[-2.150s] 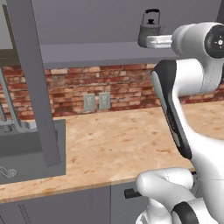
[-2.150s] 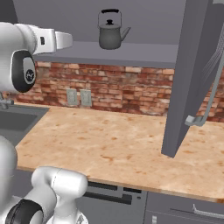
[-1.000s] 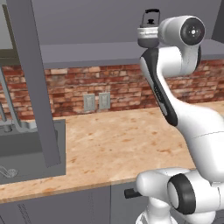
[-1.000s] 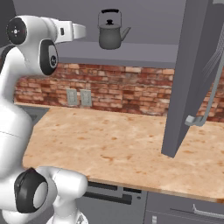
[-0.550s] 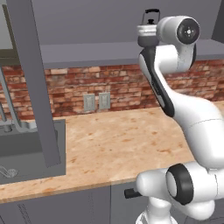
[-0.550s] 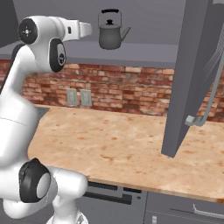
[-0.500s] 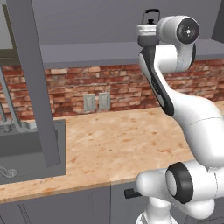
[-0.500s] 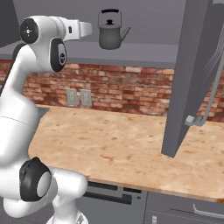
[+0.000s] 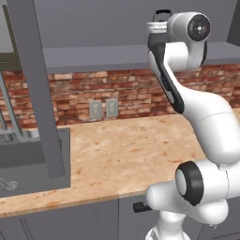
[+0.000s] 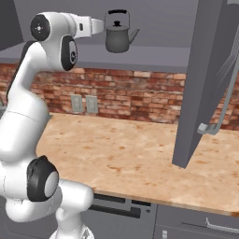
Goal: Open the cabinet, pick the kettle from the cabinet, and place it in the sink.
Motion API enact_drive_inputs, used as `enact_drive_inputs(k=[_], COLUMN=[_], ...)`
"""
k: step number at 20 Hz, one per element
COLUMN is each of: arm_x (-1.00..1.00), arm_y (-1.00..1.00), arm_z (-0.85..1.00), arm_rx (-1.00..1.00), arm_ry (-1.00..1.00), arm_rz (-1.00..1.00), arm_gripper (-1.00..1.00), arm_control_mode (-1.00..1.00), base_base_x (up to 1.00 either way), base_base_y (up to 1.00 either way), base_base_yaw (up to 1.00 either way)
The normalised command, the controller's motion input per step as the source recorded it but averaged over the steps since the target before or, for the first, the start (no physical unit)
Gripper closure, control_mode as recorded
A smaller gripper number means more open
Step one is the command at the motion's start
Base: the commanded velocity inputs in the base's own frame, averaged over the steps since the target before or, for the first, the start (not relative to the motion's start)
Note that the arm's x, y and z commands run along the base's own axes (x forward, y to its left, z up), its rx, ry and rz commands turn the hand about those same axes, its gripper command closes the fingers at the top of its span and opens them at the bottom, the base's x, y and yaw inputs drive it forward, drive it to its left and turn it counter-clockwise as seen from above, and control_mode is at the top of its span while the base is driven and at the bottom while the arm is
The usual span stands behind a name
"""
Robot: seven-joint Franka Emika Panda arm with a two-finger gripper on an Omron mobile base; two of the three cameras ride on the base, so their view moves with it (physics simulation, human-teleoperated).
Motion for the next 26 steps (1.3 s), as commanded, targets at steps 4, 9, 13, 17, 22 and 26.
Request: enact_drive_inputs(k=[4,9,13,17,22,26], arm_x=[0.14,0.24,0.25,0.29,0.16,0.16], arm_y=[-0.09,-0.09,-0.01,0.00,0.02,0.02], arm_z=[0.06,0.00,0.00,0.00,0.02,0.00], arm_rx=[0.00,0.01,0.04,0.03,0.01,0.00], arm_ry=[0.00,0.01,0.00,0.00,0.00,0.00], arm_rz=[0.00,0.00,0.00,0.01,0.04,0.01], arm_gripper=[-1.00,-1.00,-1.00,-1.00,-1.00,-1.00], arm_control_mode=[-1.00,-1.00,-1.00,-1.00,-1.00,-1.00], base_base_x=[0.00,0.00,0.00,0.00,0.00,0.00], base_base_y=[0.00,0.00,0.00,0.00,0.00,0.00], base_base_yaw=[0.00,0.00,0.00,0.00,0.00,0.00])
